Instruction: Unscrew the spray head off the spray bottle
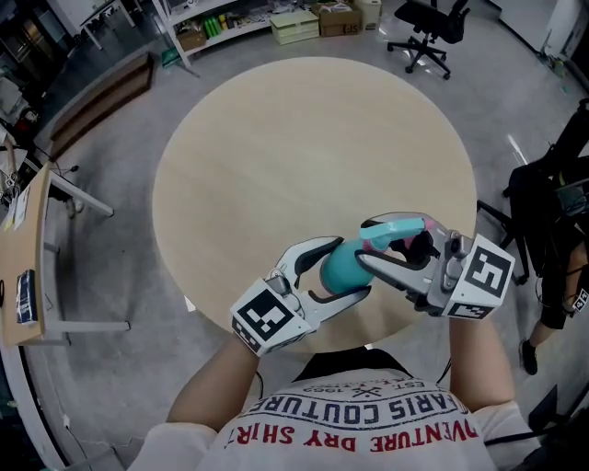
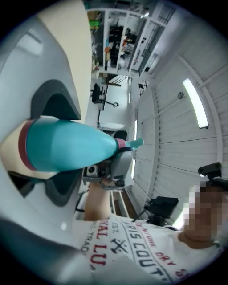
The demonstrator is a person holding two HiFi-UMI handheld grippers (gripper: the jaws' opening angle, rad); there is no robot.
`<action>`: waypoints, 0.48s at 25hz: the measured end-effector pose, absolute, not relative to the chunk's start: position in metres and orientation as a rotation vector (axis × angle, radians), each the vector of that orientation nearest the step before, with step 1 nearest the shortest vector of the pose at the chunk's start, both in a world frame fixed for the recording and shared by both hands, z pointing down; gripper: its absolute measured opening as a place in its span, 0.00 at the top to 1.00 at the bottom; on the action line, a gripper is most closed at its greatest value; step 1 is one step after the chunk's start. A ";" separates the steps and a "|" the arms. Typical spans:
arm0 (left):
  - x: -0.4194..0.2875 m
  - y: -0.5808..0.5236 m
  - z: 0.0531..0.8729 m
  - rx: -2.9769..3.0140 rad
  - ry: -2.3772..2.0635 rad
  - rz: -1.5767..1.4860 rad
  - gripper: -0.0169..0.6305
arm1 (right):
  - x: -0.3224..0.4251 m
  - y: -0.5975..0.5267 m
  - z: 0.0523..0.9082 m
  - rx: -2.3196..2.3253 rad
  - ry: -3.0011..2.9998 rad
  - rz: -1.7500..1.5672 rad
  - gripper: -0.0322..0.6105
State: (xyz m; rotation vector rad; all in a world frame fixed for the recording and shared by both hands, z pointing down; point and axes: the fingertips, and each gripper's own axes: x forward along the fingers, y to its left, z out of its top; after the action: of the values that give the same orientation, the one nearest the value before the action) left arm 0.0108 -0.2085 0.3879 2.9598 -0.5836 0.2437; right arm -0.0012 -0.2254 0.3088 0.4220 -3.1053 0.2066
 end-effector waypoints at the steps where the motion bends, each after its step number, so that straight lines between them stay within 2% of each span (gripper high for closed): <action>1: 0.010 -0.203 0.385 2.947 -0.467 0.214 0.44 | -0.002 -0.221 0.305 0.349 -3.124 0.238 0.72; 8: 0.002 -0.148 0.341 2.717 0.397 0.108 0.44 | -0.008 -0.172 0.260 -0.418 -3.265 0.506 0.72; 12: 0.004 -0.124 0.337 2.682 0.529 0.123 0.44 | -0.008 -0.149 0.255 -0.619 -3.259 0.549 0.72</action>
State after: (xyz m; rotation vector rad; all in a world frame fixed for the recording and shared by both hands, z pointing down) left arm 0.0044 -0.1241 0.3370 2.6817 0.5287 0.1229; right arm -0.0082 -0.1491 0.2548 -0.6187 -3.2585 0.5493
